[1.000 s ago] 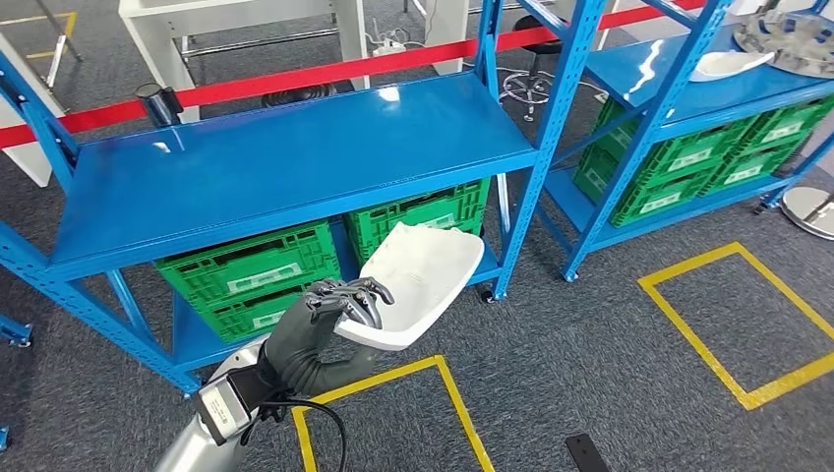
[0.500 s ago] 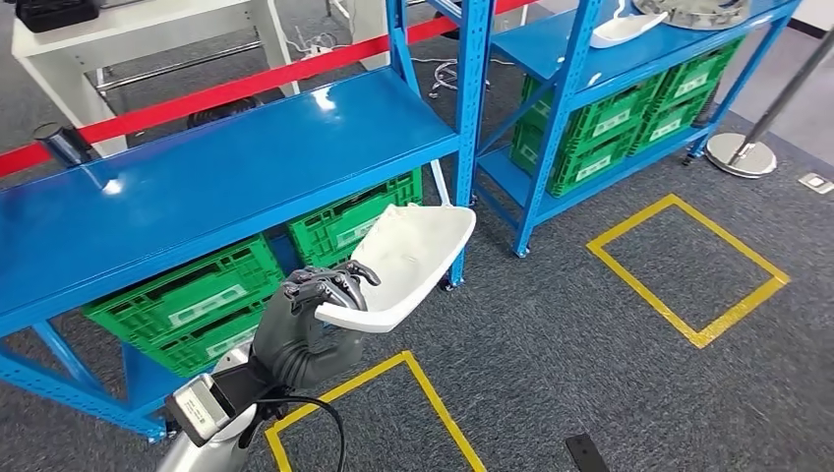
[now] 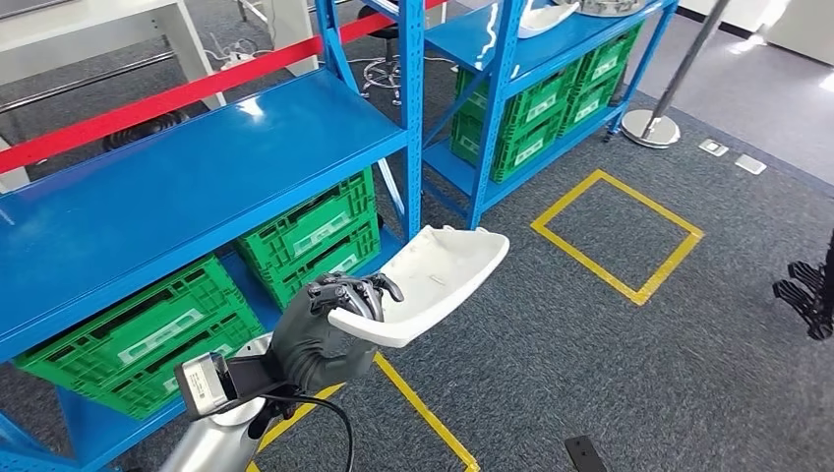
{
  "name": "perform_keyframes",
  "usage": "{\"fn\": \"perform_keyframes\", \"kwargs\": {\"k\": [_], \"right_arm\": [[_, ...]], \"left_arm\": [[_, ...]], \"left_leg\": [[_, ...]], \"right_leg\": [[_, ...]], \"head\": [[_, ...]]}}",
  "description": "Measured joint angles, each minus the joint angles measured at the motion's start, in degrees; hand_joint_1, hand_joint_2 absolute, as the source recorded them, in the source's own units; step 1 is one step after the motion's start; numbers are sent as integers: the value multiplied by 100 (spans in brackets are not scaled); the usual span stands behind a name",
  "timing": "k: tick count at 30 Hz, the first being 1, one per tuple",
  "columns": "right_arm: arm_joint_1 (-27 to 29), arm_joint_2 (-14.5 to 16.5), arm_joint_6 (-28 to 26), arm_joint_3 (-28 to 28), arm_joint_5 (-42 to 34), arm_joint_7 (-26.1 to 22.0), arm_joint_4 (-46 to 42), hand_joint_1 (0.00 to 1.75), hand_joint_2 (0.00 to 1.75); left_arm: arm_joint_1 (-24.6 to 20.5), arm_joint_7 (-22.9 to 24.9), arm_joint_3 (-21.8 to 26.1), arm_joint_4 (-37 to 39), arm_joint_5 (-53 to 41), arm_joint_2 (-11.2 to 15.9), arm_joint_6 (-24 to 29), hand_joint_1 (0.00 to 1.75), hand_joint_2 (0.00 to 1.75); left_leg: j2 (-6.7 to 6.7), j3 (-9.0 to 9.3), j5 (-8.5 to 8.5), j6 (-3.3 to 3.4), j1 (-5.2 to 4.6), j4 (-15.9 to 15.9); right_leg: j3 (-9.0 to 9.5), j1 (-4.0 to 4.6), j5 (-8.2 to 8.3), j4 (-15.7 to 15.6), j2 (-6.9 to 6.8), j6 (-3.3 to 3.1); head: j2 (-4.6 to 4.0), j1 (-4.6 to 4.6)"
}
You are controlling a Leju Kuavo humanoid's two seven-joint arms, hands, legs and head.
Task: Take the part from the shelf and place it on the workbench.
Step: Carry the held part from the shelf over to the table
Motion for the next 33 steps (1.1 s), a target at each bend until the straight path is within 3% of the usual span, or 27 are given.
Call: {"fn": "perform_keyframes", "kwargs": {"k": [1, 2, 3, 5, 7, 8, 10, 12, 14, 16, 17, 18, 19, 21, 23, 25, 26, 27, 28, 30, 32, 33], "right_arm": [[5, 0, 3, 0, 0, -3, 0, 0, 175], [16, 0, 11, 1, 1, -5, 0, 0, 175], [24, -1, 23, 1, 3, -4, 0, 0, 175], [16, -9, 46, 2, 7, -1, -1, 0, 175], [-8, -14, 65, 2, 8, 2, -2, 0, 175], [-14, -14, 71, 2, 9, 3, -2, 0, 175], [-4, -17, 77, 2, 9, 4, -2, 0, 175], [8, -20, 77, 2, 7, 2, -2, 0, 175], [-4, -21, 77, 2, 1, -4, -2, 0, 175], [-9, -21, 77, 2, -13, -13, -2, 0, 175], [-1, -21, 77, 2, -23, -19, -2, 0, 175], [11, -21, 77, 1, -33, -27, -2, 0, 175], [21, -21, 77, 1, -41, -38, -2, 0, 175], [26, -20, 79, 0, -48, -62, -2, 0, 175], [23, -20, 86, 0, -46, -72, -2, 0, 175], [40, -22, 92, 0, -44, -72, -2, 0, 175], [54, -20, 93, 0, -48, -73, -2, 0, 175], [63, -17, 93, 1, -54, -74, -1, 0, 175], [61, -15, 93, 1, -60, -80, -1, 0, 175], [41, -11, 89, 2, -70, -97, 0, 0, 175], [35, -10, 79, 1, -79, -111, 0, 0, 175], [40, -10, 74, 1, -84, -114, -1, 0, 175]], "left_arm": [[-10, 19, -5, 65, 3, 3, -99, 175, 175], [-21, 25, -10, 125, 17, 5, -236, 175, 175], [-34, 17, -16, 172, 24, 8, -388, 175, 175], [-85, -7, -25, 221, -4, 9, -659, 175, 175], [-167, -17, -35, 265, -61, 8, -877, 175, 175], [-205, -19, -45, 287, -80, 4, -961, 175, 175], [-270, -22, -66, 332, -112, -18, -1098, 175, 175], [-316, -24, -85, 367, -131, -46, -1218, 175, 175], [-316, -28, -101, 394, -120, -56, -1320, 175, 175], [-265, -29, -113, 429, -120, -46, -1358, 175, 175], [-236, -28, -118, 445, -130, -41, -1367, 175, 175], [-213, -29, -122, 457, -153, -38, -1371, 175, 175], [-199, -29, -126, 462, -185, -37, -1370, 175, 175], [-187, -30, -131, 457, -241, -37, -1363, 175, 175], [-166, -34, -134, 445, -259, -37, -1357, 175, 175], [-147, -39, -136, 424, -265, -43, -1345, 175, 175], [-143, -39, -137, 408, -271, -49, -1336, 175, 175], [-137, -40, -138, 386, -274, -57, -1330, 175, 175], [-126, -42, -139, 361, -278, -64, -1325, 175, 175], [-86, -44, -139, 326, -282, -66, -1321, 175, 175], [-44, -44, -139, 310, -283, -54, -1321, 175, 175], [-31, -43, -139, 301, -283, -49, -1322, 175, 175]], "left_leg": [[94, -3, -5, 7, -10, 4], [178, -5, -10, 8, -14, 9], [258, -6, -17, 5, -15, 16], [407, -1, -44, -19, -23, 42], [524, 7, -83, -73, -51, 69], [572, 16, -97, -103, -65, 67], [641, 43, -114, -169, -70, 48], [431, 9, -231, -239, -51, 177], [102, -222, -548, -277, -34, 713], [-7, -551, -830, -281, -34, 1404], [-21, -641, -843, -278, -32, 1572], [-30, -639, -748, -272, -28, 1535], [-60, -535, -562, -263, -19, 1281], [-287, -222, -205, -243, 8, 546], [-484, -61, -89, -206, 15, 145], [-430, -50, -84, -129, -6, 111], [-364, -38, -65, -82, -9, 91], [-293, -24, -45, -34, -7, 68], [-214, -12, -29, 5, -3, 44], [-53, -14, -27, 51, -28, 35], [117, -21, -36, 66, -52, 38], [198, -22, -41, 70, -60, 40]], "right_leg": [[-141, 0, -102, 307, -52, 5], [-178, -1, -98, 410, -75, 6], [-85, -1, 10, 264, -100, 3], [365, 13, 327, -527, -280, -31], [673, 43, 484, -1106, -458, -99], [695, 60, 475, -1172, -478, -137], [679, 59, 495, -1179, -359, -199], [683, 27, 520, -1205, -240, -260], [684, 5, 537, -1218, -122, -304], [677, 7, 541, -1215, 25, -318], [675, 6, 541, -1212, 106, -317], [675, 4, 542, -1206, 186, -315], [675, 0, 543, -1198, 266, -307], [662, -6, 545, -1173, 419, -262], [624, -15, 564, -1168, 550, -179], [593, -41, 605, -1205, 665, -82], [582, -50, 609, -1202, 631, -48], [544, -42, 565, -1131, 506, -24], [454, -27, 454, -945, 335, -9], [126, -2, 83, -243, 9, 5], [-149, 0, -146, 372, -61, 11], [-143, 1, -114, 401, -75, 6]], "head": [[0, 5], [0, 9], [0, 13], [0, 23], [0, 25], [0, 23], [0, 18], [0, 7], [0, -19], [0, -40], [0, -46], [0, -53], [0, -60], [0, -73], [0, -78], [0, -78], [0, -75], [0, -60], [0, -40], [0, 0], [0, 11], [0, 15]]}}
